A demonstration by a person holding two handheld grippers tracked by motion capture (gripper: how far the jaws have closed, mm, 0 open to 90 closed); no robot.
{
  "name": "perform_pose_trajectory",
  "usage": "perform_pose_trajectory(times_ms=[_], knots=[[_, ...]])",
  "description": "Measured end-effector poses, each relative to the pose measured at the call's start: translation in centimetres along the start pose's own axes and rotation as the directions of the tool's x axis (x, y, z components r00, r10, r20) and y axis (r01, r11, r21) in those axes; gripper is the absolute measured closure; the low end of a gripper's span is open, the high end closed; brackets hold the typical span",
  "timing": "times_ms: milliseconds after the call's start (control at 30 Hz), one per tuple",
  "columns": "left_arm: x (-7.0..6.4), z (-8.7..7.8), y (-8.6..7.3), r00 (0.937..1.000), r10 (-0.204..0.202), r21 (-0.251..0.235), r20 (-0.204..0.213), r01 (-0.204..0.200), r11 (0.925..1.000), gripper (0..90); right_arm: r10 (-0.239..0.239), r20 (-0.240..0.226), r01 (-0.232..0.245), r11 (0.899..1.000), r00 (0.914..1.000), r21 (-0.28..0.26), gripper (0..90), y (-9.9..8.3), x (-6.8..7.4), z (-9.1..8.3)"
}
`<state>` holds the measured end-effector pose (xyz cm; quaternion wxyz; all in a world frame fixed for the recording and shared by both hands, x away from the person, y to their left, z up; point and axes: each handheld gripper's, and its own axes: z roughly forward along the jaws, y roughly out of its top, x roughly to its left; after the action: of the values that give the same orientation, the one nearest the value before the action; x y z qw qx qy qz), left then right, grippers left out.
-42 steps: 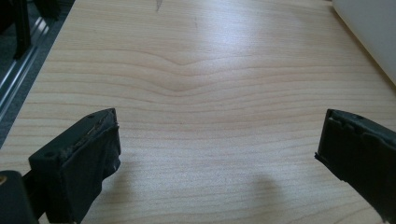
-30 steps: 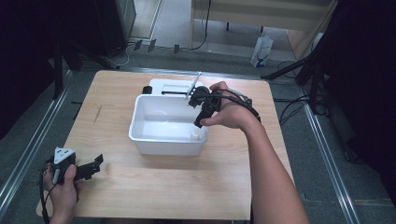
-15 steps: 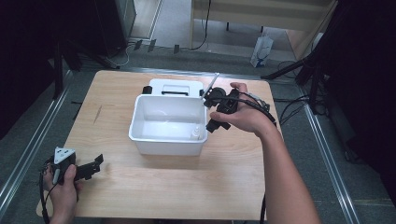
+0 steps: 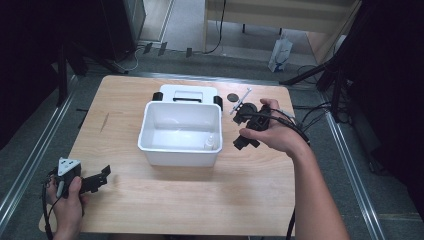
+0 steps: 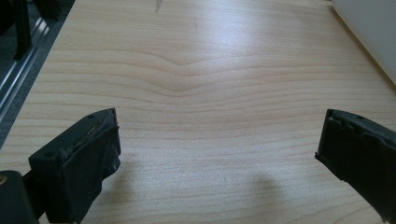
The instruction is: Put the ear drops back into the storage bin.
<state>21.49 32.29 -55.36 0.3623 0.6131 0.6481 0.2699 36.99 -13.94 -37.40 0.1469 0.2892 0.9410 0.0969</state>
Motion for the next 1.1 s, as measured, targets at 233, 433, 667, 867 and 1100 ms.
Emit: perform_pose_trajectory(times_ms=[233,433,667,867,1100], knots=[[0.0,0.0,0.0,1.0,0.003,0.0,0.001,-0.003,1.0,0.2,0.031,0.012,-0.031,0.999,0.9994,0.005,0.0,-2.5,-0.3,0.9],[0.0,0.0,0.0,1.0,0.001,-0.003,0.0,-0.001,1.0,0.2,0.071,0.016,-0.071,0.997,0.9974,0.007,0.0,-4.8,-0.6,1.7],[0.0,0.0,0.0,1.0,0.002,-0.003,0.0,-0.002,1.0,0.2,0.106,0.03,-0.106,0.994,0.9939,0.0,0.0,-7.4,-0.8,2.3],[-0.1,-0.1,0.0,1.0,0.003,-0.004,0.0,-0.003,1.0,0.2,0.141,0.046,-0.14,0.99,0.989,-0.015,0.0,-9.5,-0.8,3.1],[-0.1,-0.1,-0.1,1.0,0.003,-0.001,0.0,-0.003,1.0,0.2,0.188,0.048,-0.186,0.982,0.9811,-0.031,0.0,-11.9,-0.7,3.8]])
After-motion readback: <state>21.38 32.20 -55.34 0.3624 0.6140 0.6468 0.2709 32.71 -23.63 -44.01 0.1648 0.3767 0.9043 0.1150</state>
